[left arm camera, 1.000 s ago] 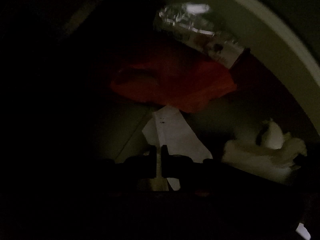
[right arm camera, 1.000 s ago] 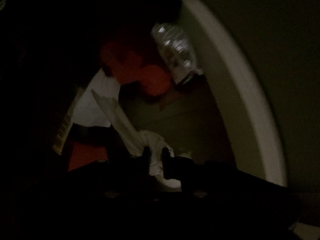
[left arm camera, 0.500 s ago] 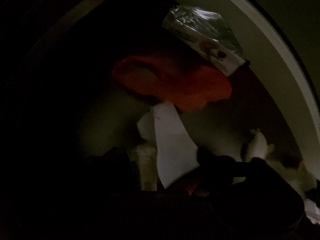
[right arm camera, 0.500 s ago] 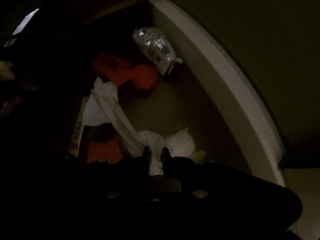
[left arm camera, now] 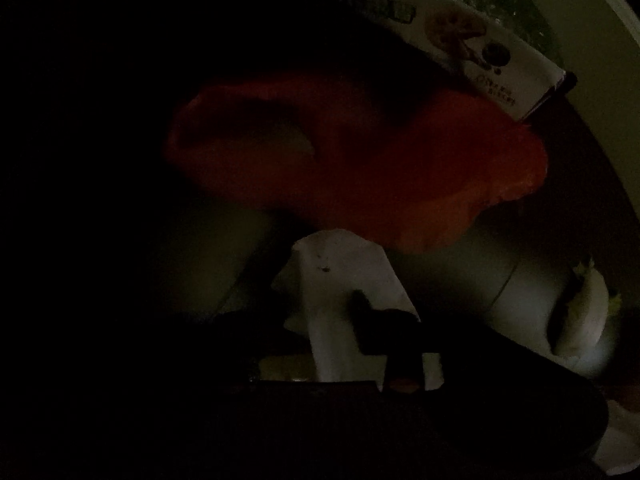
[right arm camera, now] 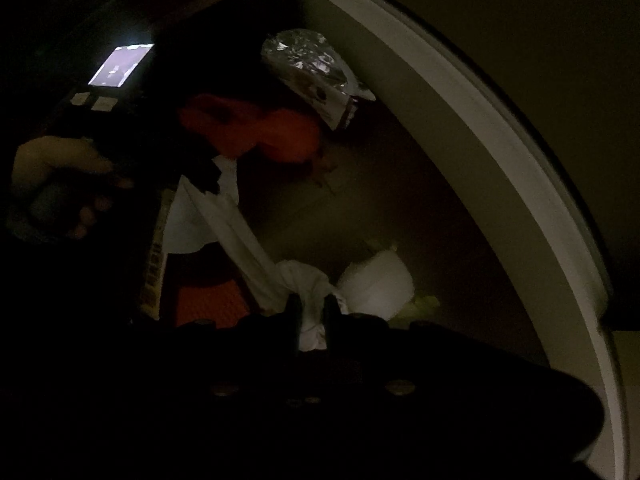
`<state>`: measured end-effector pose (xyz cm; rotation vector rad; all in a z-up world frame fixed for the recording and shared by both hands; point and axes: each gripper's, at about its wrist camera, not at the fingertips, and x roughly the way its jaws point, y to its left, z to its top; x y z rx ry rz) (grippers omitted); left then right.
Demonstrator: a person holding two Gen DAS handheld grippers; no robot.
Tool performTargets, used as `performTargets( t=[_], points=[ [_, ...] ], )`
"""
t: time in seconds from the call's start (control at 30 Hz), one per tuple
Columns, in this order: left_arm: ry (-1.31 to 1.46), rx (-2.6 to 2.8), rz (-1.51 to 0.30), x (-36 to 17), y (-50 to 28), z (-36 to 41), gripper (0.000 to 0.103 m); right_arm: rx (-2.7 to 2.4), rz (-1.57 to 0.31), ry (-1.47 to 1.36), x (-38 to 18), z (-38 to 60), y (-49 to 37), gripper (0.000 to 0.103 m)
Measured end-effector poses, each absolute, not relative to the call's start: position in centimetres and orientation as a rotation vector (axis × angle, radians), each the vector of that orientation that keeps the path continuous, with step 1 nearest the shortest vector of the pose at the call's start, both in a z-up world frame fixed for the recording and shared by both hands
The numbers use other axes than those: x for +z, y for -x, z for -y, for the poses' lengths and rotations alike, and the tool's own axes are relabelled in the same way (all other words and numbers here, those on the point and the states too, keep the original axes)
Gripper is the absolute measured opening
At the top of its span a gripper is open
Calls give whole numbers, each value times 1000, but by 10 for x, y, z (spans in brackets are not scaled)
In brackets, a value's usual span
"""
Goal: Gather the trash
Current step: 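Grasp a white paper with the left tool while the right tool grasps a white tissue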
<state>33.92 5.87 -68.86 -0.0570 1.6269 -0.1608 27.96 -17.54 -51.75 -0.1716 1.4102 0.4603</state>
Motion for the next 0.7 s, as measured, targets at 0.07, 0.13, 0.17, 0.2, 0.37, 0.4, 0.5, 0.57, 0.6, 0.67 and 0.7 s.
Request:
performTargets(
  t=[0.07,0.13,0.17,0.2,0.37,0.4,0.5,0.57,0.6,0.67,0.7],
  points=[
    [70,-159,-1624,-685,-340,-62,4,464,-1402,178,-516,174,-280,10],
    [83,-146,-1616,-679,-341,-68,4,461,-1394,182,-513,174,-280,10],
    [103,-141,-1618,-675,-340,-71,3,458,-1391,184,-511,175,-280,10],
    [123,-139,-1619,-669,-339,-74,3,453,-1385,186,-507,176,-280,10],
    [158,-177,-1586,-616,-324,-84,3,410,-1350,161,-473,183,-281,10],
    [157,-184,-1577,-604,-321,-85,3,402,-1340,156,-463,184,-280,10],
    [176,-189,-1538,-558,-315,-94,3,375,-1301,140,-428,188,-280,10],
    [199,-207,-1493,-522,-307,-103,3,362,-1263,137,-400,189,-280,10],
    [209,-213,-1470,-506,-304,-108,3,357,-1242,138,-386,189,-280,10],
    [233,-223,-1419,-468,-301,-117,3,346,-1200,135,-357,188,-279,10],
    [245,-227,-1396,-452,-299,-122,3,341,-1178,133,-342,187,-278,10]
  ],
)
